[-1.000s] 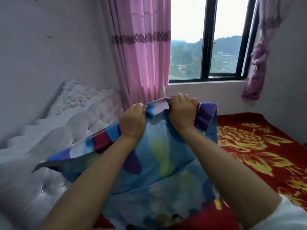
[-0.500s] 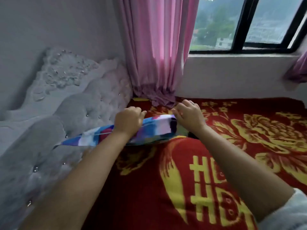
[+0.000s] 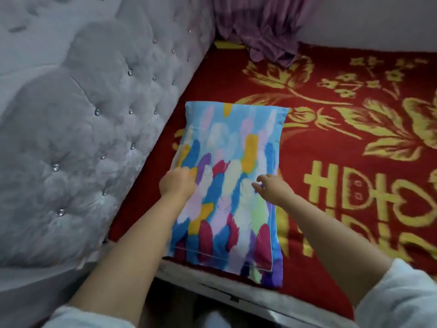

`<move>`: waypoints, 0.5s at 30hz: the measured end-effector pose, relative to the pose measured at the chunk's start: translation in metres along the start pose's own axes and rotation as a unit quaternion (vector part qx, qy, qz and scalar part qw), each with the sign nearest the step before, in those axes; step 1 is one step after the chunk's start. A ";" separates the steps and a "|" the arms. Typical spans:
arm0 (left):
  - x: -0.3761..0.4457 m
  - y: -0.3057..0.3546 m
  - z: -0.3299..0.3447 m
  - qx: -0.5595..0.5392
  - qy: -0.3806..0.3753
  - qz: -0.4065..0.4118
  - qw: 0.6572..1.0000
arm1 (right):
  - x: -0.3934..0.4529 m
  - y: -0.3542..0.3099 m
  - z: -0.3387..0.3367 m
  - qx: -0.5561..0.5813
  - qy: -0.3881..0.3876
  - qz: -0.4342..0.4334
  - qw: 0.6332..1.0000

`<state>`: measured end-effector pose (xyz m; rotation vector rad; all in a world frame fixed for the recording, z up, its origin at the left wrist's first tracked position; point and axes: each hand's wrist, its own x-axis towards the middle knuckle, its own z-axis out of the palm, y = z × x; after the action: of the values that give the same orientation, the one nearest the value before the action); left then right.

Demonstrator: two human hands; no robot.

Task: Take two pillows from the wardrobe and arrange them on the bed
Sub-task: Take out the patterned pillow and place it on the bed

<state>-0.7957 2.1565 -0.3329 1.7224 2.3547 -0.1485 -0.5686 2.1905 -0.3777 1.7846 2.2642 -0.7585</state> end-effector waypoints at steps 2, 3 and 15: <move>0.023 -0.014 0.023 -0.016 0.013 0.002 1.000 | 0.015 -0.001 0.025 0.004 -0.012 0.017 1.000; 0.035 -0.021 0.038 -0.008 0.009 0.011 1.000 | 0.024 -0.001 0.038 0.001 -0.009 0.032 0.999; 0.149 -0.073 0.216 0.005 -0.094 0.053 0.994 | 0.120 -0.034 0.189 0.041 0.137 0.284 0.948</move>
<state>-0.8830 2.2272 -0.5817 1.7504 2.1273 -0.2930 -0.6684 2.1980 -0.5808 2.5399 1.7019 -0.5188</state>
